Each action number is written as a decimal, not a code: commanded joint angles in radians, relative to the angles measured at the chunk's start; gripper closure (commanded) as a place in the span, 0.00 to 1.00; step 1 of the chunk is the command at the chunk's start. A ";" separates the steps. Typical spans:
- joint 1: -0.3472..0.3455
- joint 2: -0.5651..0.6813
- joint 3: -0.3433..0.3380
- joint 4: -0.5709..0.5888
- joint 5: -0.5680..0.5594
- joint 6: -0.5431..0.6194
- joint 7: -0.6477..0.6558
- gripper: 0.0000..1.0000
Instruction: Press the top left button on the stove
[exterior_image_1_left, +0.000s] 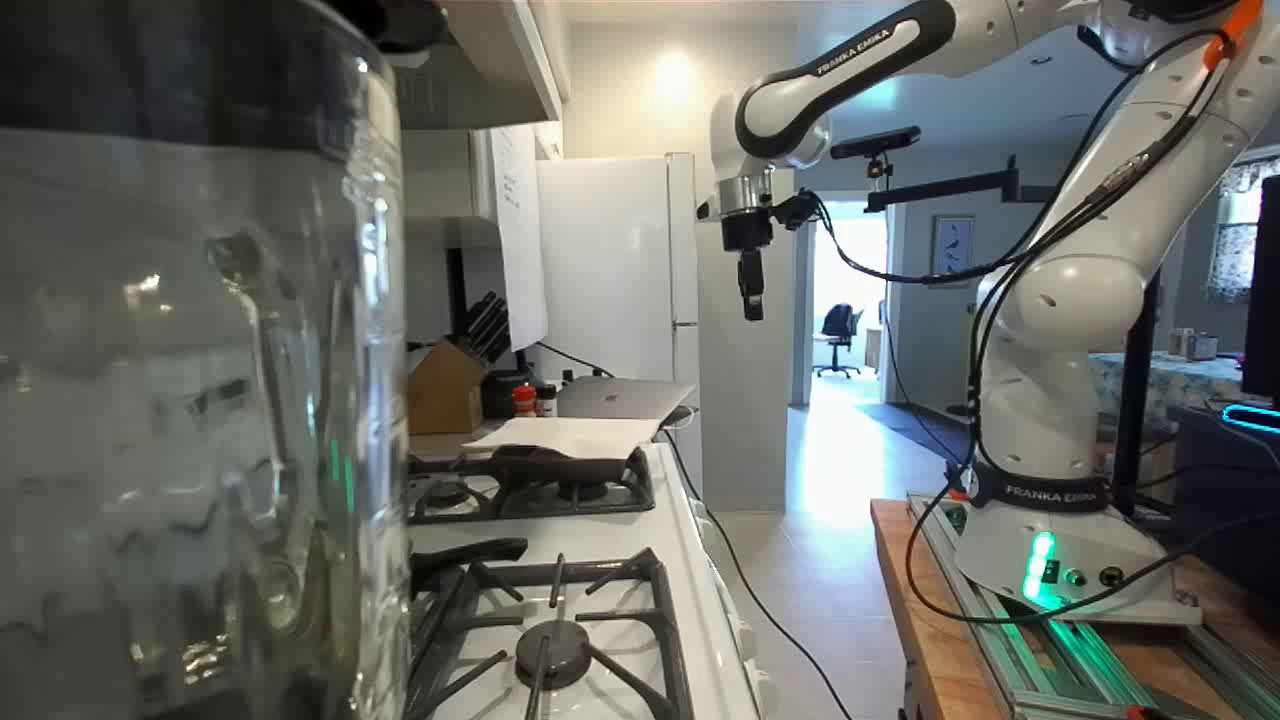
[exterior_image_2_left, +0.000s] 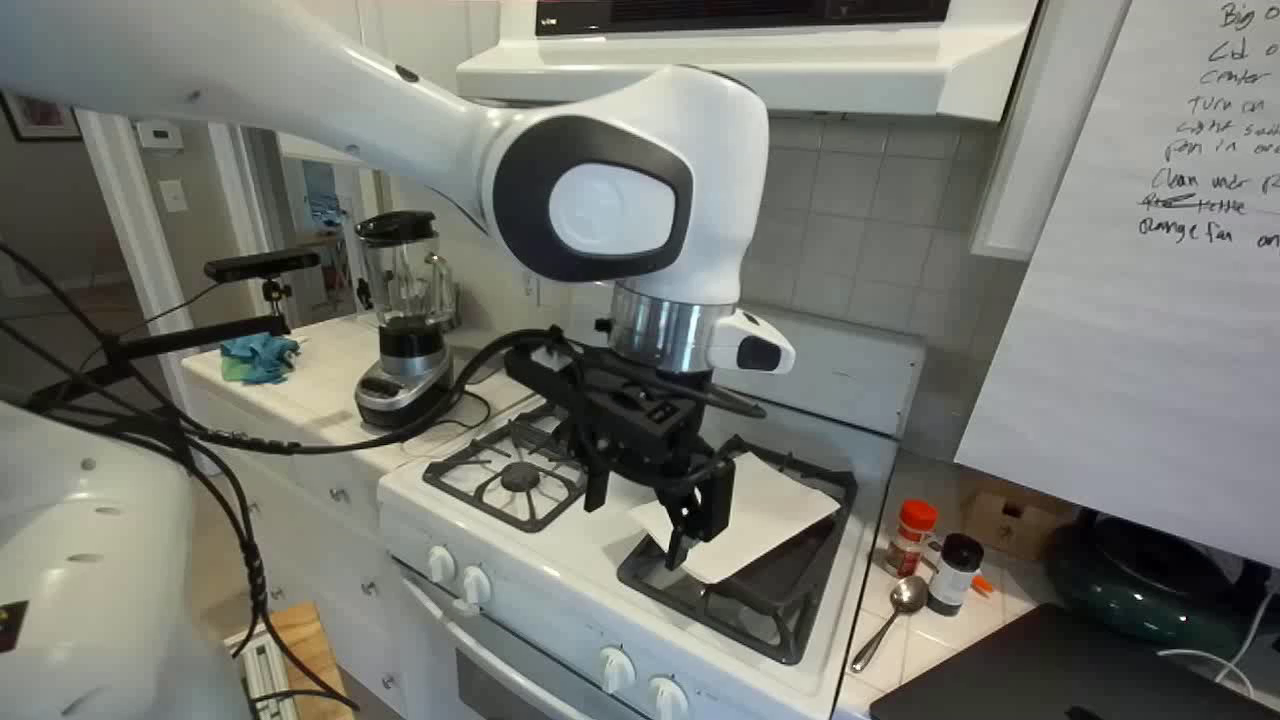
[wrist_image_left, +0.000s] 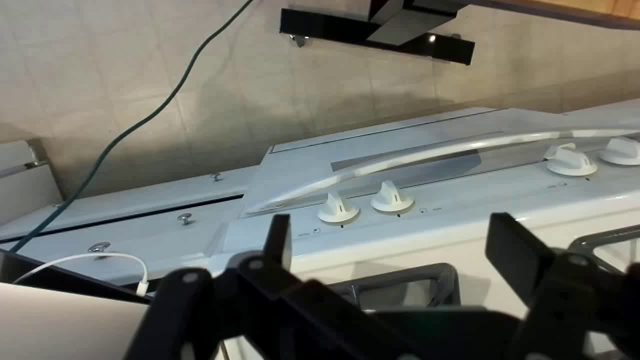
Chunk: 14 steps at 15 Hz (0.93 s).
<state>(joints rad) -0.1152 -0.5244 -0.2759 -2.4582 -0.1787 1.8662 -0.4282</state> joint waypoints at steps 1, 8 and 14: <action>-0.007 0.001 0.007 0.001 0.004 -0.001 -0.003 0.00; 0.026 0.001 0.037 -0.012 0.024 0.014 -0.004 0.00; 0.117 0.063 0.102 0.005 0.096 0.054 -0.001 0.03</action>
<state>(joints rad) -0.0326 -0.5059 -0.1969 -2.4606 -0.1279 1.8815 -0.4265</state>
